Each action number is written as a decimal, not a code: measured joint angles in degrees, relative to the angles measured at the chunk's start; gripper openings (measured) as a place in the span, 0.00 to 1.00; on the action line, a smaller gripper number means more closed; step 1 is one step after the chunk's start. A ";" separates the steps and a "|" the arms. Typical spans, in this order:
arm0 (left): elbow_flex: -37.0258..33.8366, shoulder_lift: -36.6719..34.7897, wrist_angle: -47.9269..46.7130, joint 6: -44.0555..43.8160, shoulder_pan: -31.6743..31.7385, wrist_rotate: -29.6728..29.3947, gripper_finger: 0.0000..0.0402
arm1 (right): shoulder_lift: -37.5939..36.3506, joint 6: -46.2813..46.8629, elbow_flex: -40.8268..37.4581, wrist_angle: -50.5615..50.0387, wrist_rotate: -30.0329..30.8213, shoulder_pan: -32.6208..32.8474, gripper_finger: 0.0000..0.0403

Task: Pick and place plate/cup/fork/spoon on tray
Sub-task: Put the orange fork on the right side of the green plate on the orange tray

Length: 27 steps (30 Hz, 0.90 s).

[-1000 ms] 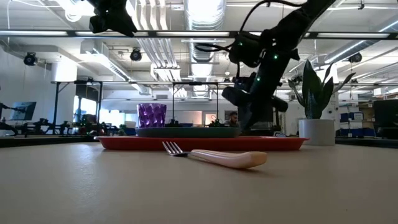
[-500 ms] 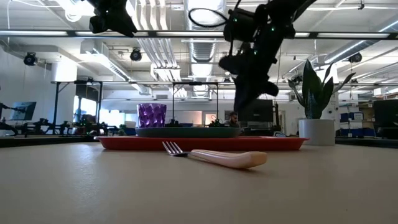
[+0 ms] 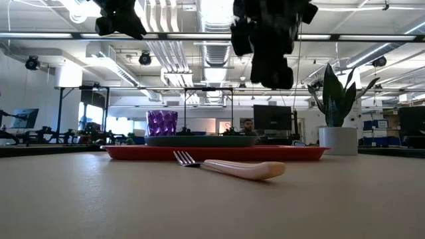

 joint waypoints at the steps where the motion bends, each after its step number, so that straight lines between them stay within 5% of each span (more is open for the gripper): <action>1: 0.00 0.00 0.00 0.00 0.00 0.00 0.22 | 0.00 0.02 0.28 0.22 -0.68 0.83 0.02; 9: 0.00 0.00 0.00 -0.15 0.00 0.01 0.22 | 0.11 3.26 1.02 0.22 -1.05 5.98 0.14; 17: 0.00 0.00 -0.37 0.34 0.00 0.00 0.22 | 0.59 14.58 1.02 2.93 6.24 9.27 0.32; 23: 0.00 -0.20 -3.31 4.01 0.00 0.02 0.22 | 4.71 24.12 1.48 15.83 7.69 12.09 0.33; 27: 0.00 -0.82 -6.12 5.95 0.00 0.02 0.22 | 10.66 26.73 5.78 15.82 7.84 13.82 0.33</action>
